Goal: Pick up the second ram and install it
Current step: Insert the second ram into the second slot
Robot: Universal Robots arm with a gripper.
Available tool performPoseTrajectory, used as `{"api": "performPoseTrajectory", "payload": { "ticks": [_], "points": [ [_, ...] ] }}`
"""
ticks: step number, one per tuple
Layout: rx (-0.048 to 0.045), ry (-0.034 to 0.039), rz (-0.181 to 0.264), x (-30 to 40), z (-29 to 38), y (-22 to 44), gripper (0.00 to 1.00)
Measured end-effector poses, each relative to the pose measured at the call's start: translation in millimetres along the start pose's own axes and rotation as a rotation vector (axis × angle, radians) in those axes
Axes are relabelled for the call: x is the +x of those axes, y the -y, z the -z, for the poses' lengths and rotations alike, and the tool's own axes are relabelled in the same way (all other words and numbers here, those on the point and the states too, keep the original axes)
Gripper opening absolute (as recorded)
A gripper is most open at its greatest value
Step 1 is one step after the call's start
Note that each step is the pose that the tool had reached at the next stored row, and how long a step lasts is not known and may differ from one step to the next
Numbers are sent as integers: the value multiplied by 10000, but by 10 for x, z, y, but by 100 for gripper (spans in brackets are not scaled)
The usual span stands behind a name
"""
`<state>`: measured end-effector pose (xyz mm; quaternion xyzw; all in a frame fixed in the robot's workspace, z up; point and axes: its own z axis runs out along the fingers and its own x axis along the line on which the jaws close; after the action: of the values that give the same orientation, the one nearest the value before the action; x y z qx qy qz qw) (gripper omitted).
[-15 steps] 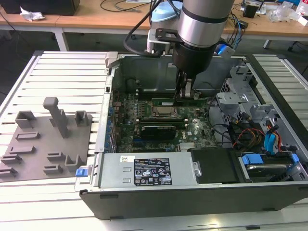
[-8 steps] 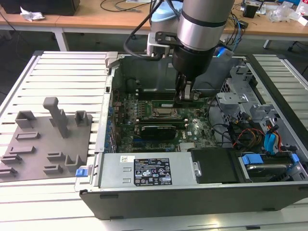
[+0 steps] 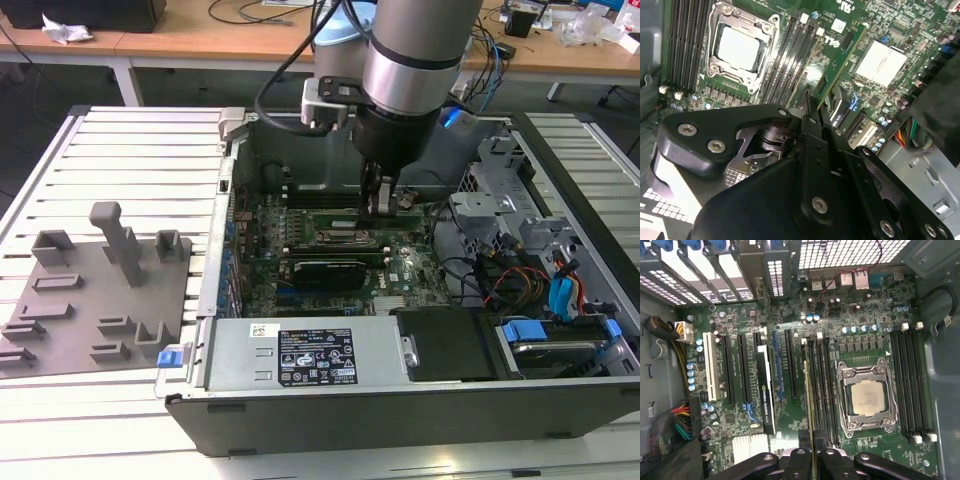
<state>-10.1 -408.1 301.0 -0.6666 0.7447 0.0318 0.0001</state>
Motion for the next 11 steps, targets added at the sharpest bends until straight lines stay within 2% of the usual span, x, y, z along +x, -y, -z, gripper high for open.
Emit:
{"api": "performPoseTrajectory", "payload": {
  "ticks": [2, 4, 6, 8, 11],
  "points": [
    [0, -1, 0, -19, -19, -23, 14],
    [0, -2, 0, -62, -82, -77, 14],
    [0, -1, 0, -83, -116, -101, 14],
    [0, -2, -1, -110, -182, -139, 14],
    [1, 0, 0, -123, -250, -161, 14]
  ]
}}
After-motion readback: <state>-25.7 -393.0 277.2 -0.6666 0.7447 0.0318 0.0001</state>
